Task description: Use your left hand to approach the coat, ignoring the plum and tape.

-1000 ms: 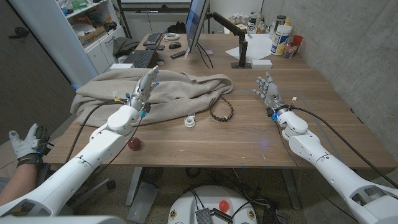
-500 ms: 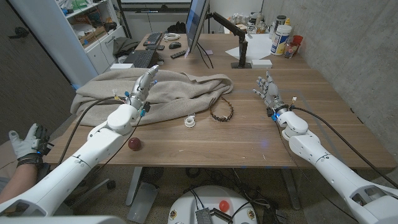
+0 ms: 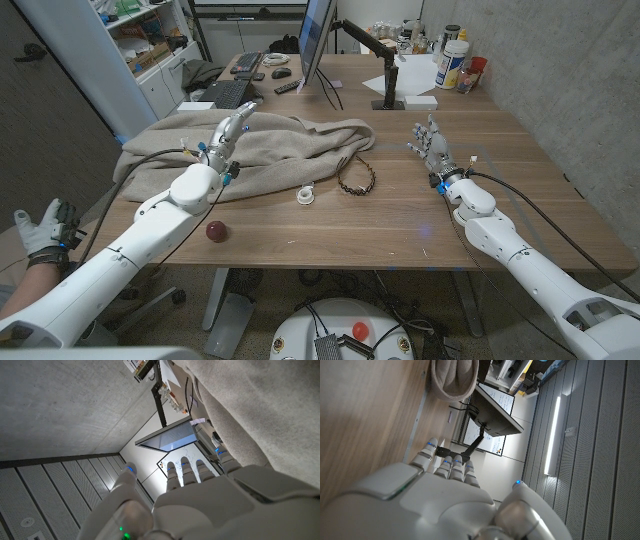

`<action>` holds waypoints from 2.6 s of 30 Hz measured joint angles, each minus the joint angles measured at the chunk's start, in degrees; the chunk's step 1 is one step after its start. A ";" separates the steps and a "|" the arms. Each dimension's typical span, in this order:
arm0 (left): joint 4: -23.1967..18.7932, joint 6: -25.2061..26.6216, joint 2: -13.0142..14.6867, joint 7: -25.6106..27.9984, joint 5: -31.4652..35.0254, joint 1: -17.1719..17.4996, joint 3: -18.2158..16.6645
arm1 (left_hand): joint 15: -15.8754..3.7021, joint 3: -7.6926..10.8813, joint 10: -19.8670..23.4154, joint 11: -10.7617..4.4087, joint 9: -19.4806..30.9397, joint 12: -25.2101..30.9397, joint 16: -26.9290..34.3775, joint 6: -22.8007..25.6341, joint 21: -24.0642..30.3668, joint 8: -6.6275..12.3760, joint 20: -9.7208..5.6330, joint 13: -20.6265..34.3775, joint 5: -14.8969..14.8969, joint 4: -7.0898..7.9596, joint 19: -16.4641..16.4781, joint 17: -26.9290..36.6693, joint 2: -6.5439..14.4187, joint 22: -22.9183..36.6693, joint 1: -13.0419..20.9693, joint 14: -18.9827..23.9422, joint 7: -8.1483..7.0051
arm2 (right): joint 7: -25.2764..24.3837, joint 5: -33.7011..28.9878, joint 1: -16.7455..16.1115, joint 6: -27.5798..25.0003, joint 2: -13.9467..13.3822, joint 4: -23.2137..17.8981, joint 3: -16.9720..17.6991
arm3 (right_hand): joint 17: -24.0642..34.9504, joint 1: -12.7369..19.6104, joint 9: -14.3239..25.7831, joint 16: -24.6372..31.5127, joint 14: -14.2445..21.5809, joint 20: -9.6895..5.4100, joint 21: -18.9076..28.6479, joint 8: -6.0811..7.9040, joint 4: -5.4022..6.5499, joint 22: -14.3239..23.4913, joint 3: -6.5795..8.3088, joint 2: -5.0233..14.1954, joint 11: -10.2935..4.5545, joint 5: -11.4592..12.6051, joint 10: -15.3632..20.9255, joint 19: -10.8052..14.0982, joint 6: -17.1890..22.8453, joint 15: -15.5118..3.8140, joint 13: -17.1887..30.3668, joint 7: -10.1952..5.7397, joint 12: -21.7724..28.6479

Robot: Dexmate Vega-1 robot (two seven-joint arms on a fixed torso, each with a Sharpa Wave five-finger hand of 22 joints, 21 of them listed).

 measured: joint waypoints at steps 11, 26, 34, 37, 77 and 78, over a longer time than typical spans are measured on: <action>-2.06 2.55 1.17 0.48 2.65 -0.33 0.48 | 0.00 0.24 0.11 -0.11 0.00 0.00 0.00 0.00 0.00 0.00 0.24 0.00 0.00 -0.22 -0.24 -0.13 0.23 0.00 0.23 0.00 0.00 | 0.05 -0.03 0.00 0.00 -0.04 -0.03 -0.04 | 0.00 0.00 0.00 0.00 0.00 0.00 0.00 0.00 0.00 0.00 0.00 0.00 0.00 0.00 0.00 0.00 0.00 0.00 0.00 0.00 0.00; -4.91 5.01 2.54 0.80 4.31 -0.78 0.92 | -0.29 0.09 0.10 -0.11 0.00 0.00 0.00 -0.01 -0.23 0.00 0.32 0.00 0.00 -0.37 -0.32 -0.13 0.23 0.00 0.23 -0.28 0.00 | 0.07 -0.03 -0.01 -0.28 -0.07 -0.08 -0.05 | 0.01 0.00 0.00 0.00 -0.20 0.00 0.00 0.00 0.00 0.01 0.00 0.00 0.00 0.00 0.00 0.01 0.00 -0.21 0.00 0.01 0.00; -6.31 7.86 3.08 1.19 6.46 -1.13 1.28 | -0.29 0.32 0.10 -0.11 0.00 0.00 0.00 -0.01 -0.23 0.00 0.32 0.00 0.00 -0.60 -0.31 -0.12 0.45 0.00 0.45 -0.28 0.01 | 0.07 -0.02 -0.01 -0.31 -0.11 -0.17 -0.07 | 0.01 0.00 0.00 0.00 -0.20 0.00 0.00 0.00 0.00 0.01 0.01 0.00 0.00 0.00 0.00 0.01 0.00 -0.21 0.01 0.01 0.00; -6.77 7.86 3.28 1.19 6.46 -1.25 1.35 | -0.29 0.33 0.10 -0.11 0.00 0.00 0.00 0.00 -0.23 0.00 0.32 0.00 0.00 -0.60 -0.32 -0.12 0.45 0.00 0.45 -0.28 0.01 | 0.07 0.01 -0.01 -0.31 -0.11 -0.17 -0.07 | -0.27 0.00 0.00 0.00 -0.20 0.00 0.00 0.00 0.00 0.01 0.00 0.00 0.00 0.00 0.01 0.01 0.00 -0.21 0.01 0.01 0.00; -14.04 26.63 7.82 -0.64 18.09 -6.16 7.62 | -0.25 0.58 0.41 -0.42 0.00 0.00 0.00 0.71 -0.22 -0.24 0.72 0.00 0.00 -0.84 -1.13 -0.11 0.74 0.01 0.74 -0.84 -0.10 | 0.16 0.08 0.10 -0.33 -0.09 -0.04 -0.06 | -0.25 0.00 0.00 0.00 -0.20 0.00 0.23 0.00 -0.08 0.01 -0.39 0.00 0.00 0.00 0.01 0.01 0.00 -0.20 0.01 0.01 0.00; -14.40 26.63 8.02 -0.64 18.09 -6.58 8.25 | -0.25 0.58 0.41 -0.42 0.00 0.00 0.00 0.71 -0.22 -0.24 0.72 0.00 0.00 -0.84 -1.13 -0.11 0.75 0.01 0.75 -0.84 -0.10 | 0.16 0.08 0.11 -0.34 -0.09 -0.04 -0.06 | -0.25 0.00 0.00 0.00 -0.20 0.00 0.24 0.00 -0.08 0.01 -0.39 0.00 0.00 0.00 0.01 0.01 0.00 -0.20 0.01 0.01 0.00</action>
